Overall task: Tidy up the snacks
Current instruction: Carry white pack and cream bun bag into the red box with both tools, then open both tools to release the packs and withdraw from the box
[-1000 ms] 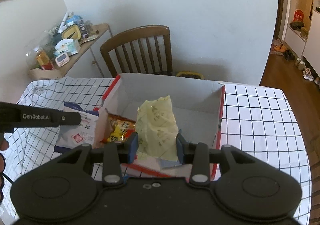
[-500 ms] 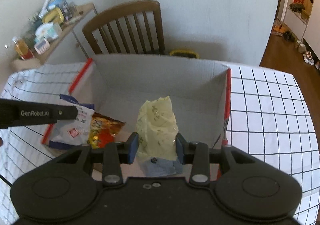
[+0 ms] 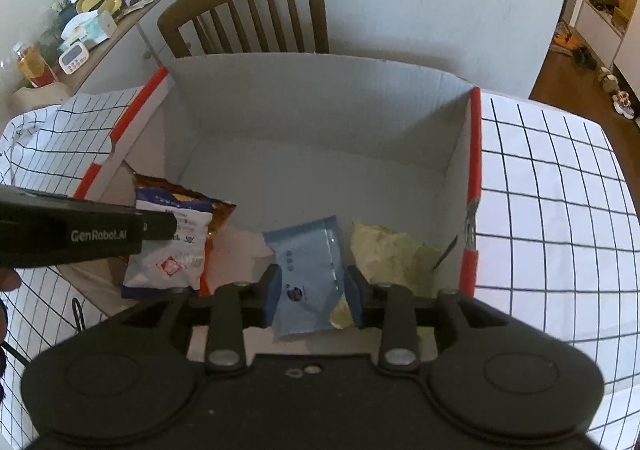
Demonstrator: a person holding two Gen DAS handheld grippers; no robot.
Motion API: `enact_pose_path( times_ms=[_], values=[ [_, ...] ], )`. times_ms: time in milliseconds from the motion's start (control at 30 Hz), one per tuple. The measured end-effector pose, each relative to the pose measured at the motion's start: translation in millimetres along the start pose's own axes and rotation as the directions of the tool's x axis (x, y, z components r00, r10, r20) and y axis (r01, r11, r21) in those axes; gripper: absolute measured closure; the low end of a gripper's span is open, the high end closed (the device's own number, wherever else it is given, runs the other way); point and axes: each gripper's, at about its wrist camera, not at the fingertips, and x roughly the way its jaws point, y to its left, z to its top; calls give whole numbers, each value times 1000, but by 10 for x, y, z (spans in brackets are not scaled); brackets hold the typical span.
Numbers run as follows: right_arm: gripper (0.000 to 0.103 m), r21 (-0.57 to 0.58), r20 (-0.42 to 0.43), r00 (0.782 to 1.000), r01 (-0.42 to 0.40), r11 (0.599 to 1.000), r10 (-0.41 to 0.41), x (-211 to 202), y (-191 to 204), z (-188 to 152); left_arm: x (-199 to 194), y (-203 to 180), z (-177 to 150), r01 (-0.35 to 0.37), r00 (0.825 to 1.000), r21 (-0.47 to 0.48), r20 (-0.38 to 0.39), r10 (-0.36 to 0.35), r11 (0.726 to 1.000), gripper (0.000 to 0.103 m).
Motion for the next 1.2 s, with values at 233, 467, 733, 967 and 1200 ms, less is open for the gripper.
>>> enact_pose_path(
  times_ms=[233, 467, 733, 967, 1200],
  values=[
    [63, 6, 20, 1000, 6, 1000, -6, -167, -6, -9, -223, 33, -60, 15, 999, -7, 46, -15, 1000, 65],
    [56, 9, 62, 998, 2, 1000, -3, -455, 53, -75, -549, 33, -194, 22, 994, 7, 104, -23, 1000, 55],
    [44, -6, 114, 993, -3, 1000, 4, -802, 173, -192, -912, 36, -375, 29, 986, 36, 161, -35, 999, 48],
    [35, -13, 160, 987, -11, 1000, 13, -1075, 267, -333, -1186, 42, -573, 39, 977, 59, 208, -50, 998, 46],
    [21, -19, 190, 981, -19, 1000, 23, -1265, 369, -493, -1393, 27, -830, 45, 969, 86, 239, -64, 995, 36]
  ],
)
